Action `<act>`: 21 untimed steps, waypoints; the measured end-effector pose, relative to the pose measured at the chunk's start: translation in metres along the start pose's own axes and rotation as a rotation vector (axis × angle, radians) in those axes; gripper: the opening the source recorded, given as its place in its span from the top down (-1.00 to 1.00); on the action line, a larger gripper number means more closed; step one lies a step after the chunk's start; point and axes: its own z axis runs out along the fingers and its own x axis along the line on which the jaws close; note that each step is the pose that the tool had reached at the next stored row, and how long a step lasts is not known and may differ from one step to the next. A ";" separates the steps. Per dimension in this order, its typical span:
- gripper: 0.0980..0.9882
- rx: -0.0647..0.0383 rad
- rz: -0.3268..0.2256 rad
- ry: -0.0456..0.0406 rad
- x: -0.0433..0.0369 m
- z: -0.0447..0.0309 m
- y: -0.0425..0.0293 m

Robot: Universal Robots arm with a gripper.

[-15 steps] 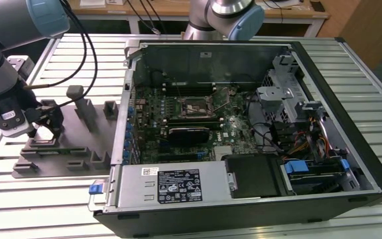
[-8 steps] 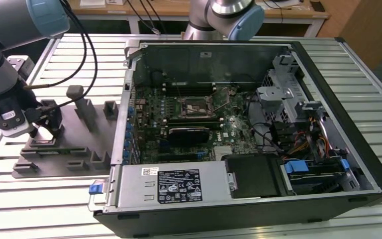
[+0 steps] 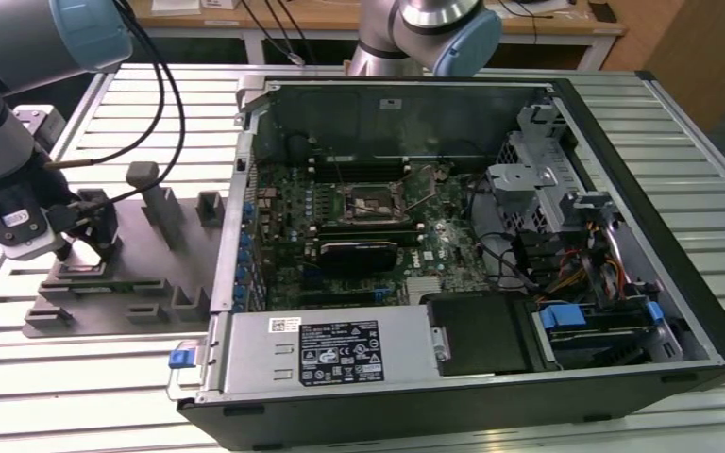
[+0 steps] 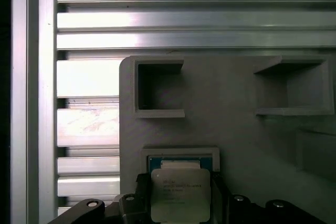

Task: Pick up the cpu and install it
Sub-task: 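Pick up the cpu and move it towards the insertion slot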

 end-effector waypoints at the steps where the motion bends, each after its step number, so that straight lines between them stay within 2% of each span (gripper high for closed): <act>1: 0.00 0.000 0.000 0.0003 0.0000 -0.0002 0.0000; 13: 0.00 -0.001 0.000 0.0004 0.0001 -0.0006 0.0000; 21: 0.00 -0.001 0.000 0.0005 -0.0003 -0.0116 0.0005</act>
